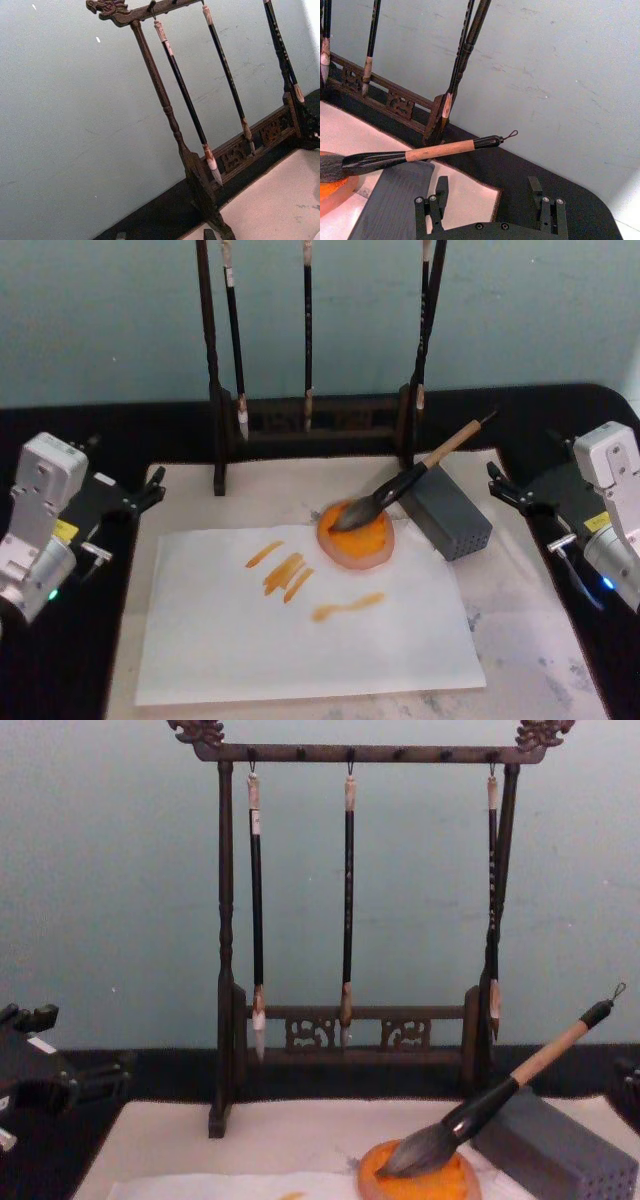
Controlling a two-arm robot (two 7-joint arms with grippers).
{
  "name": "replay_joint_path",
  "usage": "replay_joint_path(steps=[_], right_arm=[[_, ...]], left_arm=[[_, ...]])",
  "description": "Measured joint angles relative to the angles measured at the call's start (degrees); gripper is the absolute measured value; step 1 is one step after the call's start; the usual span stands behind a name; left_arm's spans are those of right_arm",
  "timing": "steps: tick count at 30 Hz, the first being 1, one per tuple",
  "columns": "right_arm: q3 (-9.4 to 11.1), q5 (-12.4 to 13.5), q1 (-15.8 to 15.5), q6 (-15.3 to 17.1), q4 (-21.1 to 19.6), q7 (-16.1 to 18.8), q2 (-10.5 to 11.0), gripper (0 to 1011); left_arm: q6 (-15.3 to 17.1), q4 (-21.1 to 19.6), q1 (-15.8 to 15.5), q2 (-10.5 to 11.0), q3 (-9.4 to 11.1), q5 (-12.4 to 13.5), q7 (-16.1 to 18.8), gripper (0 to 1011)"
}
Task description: Pick up the brush from the inkstone, write on the paper, then place the brush back to its original position.
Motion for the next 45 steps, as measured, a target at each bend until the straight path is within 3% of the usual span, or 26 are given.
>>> replay_joint_path(steps=[45], right_arm=[[0.00, -0.07, 0.00, 0.00, -0.04, -0.02, 0.00, 1000]], left_arm=[[0.00, 0.00, 0.00, 0.00, 0.00, 0.00, 0.00, 1001]])
